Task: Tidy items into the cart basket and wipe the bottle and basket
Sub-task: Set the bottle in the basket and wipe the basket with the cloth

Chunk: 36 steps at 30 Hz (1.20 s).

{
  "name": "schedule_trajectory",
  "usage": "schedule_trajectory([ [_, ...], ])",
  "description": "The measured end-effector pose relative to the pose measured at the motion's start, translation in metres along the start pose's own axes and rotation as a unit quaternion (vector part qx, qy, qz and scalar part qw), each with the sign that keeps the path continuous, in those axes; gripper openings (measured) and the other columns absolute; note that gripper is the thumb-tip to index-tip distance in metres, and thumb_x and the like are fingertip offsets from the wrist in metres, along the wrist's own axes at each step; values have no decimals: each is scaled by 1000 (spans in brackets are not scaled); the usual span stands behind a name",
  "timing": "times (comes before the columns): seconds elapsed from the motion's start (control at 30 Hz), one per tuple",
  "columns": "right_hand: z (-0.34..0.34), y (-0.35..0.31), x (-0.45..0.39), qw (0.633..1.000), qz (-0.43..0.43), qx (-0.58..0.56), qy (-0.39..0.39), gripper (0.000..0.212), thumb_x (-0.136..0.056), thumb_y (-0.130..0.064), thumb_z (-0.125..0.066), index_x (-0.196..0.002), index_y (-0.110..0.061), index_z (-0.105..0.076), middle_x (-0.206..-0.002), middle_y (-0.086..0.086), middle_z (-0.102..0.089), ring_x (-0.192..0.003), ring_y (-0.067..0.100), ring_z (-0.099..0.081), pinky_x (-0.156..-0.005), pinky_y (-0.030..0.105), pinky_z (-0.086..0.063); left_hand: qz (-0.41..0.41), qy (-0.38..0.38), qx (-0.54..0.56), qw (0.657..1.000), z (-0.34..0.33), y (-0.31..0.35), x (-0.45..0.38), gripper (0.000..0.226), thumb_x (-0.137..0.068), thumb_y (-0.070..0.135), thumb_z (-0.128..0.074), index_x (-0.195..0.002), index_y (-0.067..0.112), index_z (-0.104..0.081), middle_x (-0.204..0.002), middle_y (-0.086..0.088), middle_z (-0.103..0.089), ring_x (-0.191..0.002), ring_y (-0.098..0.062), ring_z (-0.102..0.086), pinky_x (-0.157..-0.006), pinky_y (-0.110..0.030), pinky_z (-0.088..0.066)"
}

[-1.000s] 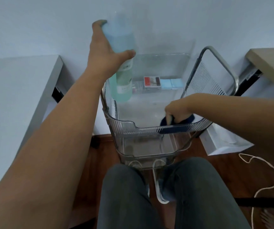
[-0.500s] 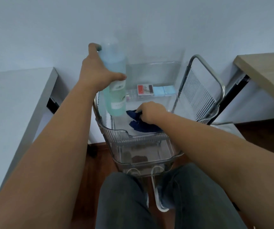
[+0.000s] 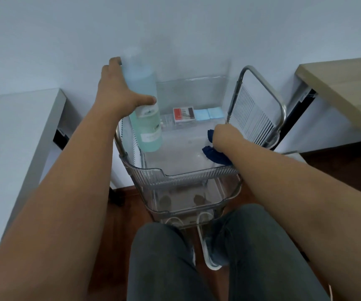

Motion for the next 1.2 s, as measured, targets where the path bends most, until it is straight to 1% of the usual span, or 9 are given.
schedule_trajectory([
  [0.27, -12, -60, 41, 994, 106, 27, -12, 24, -87, -7, -56, -109, -1, -59, -110, 17, -64, -98, 32, -62, -69, 32, -44, 1, 11, 30, 999, 0, -1, -1, 121, -41, 44, -90, -144, 27, -28, -137, -2, -42, -125, -24, -46, -103, -45, -43],
  [0.53, -18, -172, 57, 952, 289, 20, -93, 20, -93, -9, -50, -105, 2, -61, -102, 15, -63, -95, 33, -60, -71, 31, -40, -14, 6, 2, 1000, -1, 6, 1, 121, -47, 40, -91, -147, 25, -24, -138, -6, -39, -128, -26, -42, -104, -42, -41],
  [0.63, -16, -181, 63, 933, 333, 8, -135, 16, -89, -2, -51, -93, 3, -65, -77, 11, -59, -77, 27, -58, -65, 30, -45, -16, 1, -34, 999, -1, 9, 1, 122, -51, 41, -90, -149, 20, -21, -140, -9, -38, -129, -31, -41, -106, -41, -38],
  [0.7, -17, -174, 67, 913, 369, -3, -174, 19, -85, 0, -55, -98, -1, -69, -86, 11, -65, -82, 26, -61, -74, 30, -50, -23, -1, -55, 998, -2, 12, 2, 120, -54, 43, -89, -148, 15, -21, -139, -10, -39, -129, -32, -40, -106, -41, -38],
  [0.8, -24, -159, 69, 895, 371, -9, -248, 23, -85, 1, -53, -96, -10, -70, -99, 11, -69, -87, 31, -68, -74, 40, -59, -28, -1, -61, 998, -2, 16, 4, 111, -54, 44, -88, -142, 11, -28, -133, -10, -43, -123, -32, -44, -103, -43, -40],
  [0.93, -26, -150, 67, 880, 336, 15, -336, 35, -90, 7, -41, -103, -17, -63, -93, 6, -60, -80, 27, -62, -61, 37, -59, -17, 10, -52, 998, 3, 15, 7, 104, -53, 46, -85, -137, 11, -33, -129, -9, -46, -119, -31, -47, -99, -44, -43],
  [1.07, -11, -128, 64, 867, 292, -7, -404, 49, -91, 11, -33, -112, -22, -63, -112, 11, -58, -106, 36, -58, -78, 49, -56, -24, 15, -90, 996, 4, 13, 9, 106, -55, 50, -83, -139, 8, -33, -132, -10, -45, -121, -32, -45, -100, -42, -41],
  [1.13, 7, -110, 59, 877, 275, -60, -390, 48, -89, 7, -38, -107, -27, -68, -113, 11, -63, -104, 34, -63, -79, 49, -57, -28, 16, -134, 990, 3, 15, 10, 110, -57, 56, -81, -143, 8, -31, -136, -9, -42, -123, -32, -42, -100, -42, -40],
  [1.2, 28, -88, 48, 898, 257, -175, -310, 44, -86, -2, -47, -88, -37, -74, -105, 6, -70, -94, 26, -68, -71, 42, -60, -33, 25, -190, 981, 3, 18, 11, 116, -57, 63, -78, -147, 10, -26, -141, -9, -37, -125, -33, -39, -100, -49, -40],
])
Point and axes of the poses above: each hand's wrist, its own x-axis away from the middle knuckle, its own z-axis out of the back of the hand, y = z × x, the point moved 6 cm from there along -x, towards the middle knuckle
